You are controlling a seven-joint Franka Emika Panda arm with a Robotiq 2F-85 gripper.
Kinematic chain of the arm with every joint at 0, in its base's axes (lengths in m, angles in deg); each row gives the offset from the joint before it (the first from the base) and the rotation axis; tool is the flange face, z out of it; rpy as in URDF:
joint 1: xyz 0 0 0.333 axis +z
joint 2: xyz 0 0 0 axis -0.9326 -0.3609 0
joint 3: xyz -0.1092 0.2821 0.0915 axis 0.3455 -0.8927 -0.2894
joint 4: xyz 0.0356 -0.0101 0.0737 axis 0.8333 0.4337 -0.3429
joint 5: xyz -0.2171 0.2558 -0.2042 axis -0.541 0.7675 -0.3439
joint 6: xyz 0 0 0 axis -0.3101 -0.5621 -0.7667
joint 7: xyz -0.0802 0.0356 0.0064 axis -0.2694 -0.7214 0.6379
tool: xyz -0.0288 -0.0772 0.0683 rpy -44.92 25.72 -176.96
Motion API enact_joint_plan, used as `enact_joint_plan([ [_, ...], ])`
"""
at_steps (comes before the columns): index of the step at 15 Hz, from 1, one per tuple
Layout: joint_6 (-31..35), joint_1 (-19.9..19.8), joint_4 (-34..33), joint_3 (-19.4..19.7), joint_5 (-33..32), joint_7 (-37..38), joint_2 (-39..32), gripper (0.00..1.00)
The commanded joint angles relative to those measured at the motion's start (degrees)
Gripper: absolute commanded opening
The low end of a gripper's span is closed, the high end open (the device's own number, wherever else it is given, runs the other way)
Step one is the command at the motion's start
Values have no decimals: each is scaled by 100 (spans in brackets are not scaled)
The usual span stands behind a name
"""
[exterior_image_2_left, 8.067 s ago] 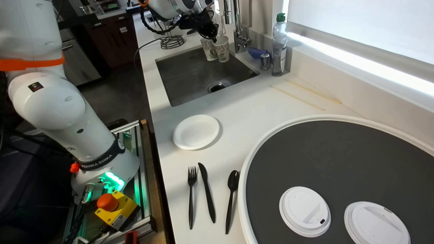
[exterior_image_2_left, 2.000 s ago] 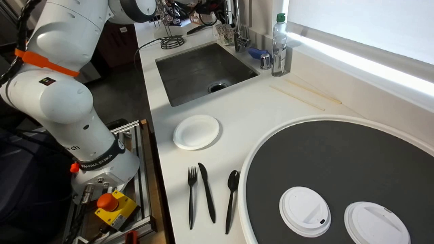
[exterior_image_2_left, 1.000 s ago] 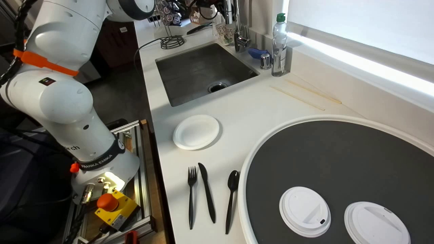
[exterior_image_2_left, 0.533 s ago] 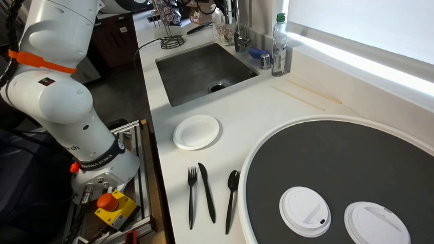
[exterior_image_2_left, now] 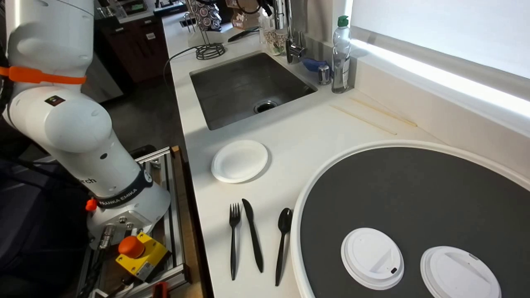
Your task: Push the faucet to the right then remove the coffee cups from the sink.
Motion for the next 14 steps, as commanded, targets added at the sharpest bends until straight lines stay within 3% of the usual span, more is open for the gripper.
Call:
enact_joint_plan([
  [1, 460, -237, 1335, -267, 288, -306, 839, 100],
  [7, 695, -531, 2281, -578, 542, -641, 1412, 100],
  [8, 465, -421, 1657, -492, 318, -448, 1028, 100],
  [14, 494, -531, 1984, -607, 329, -490, 1240, 100],
])
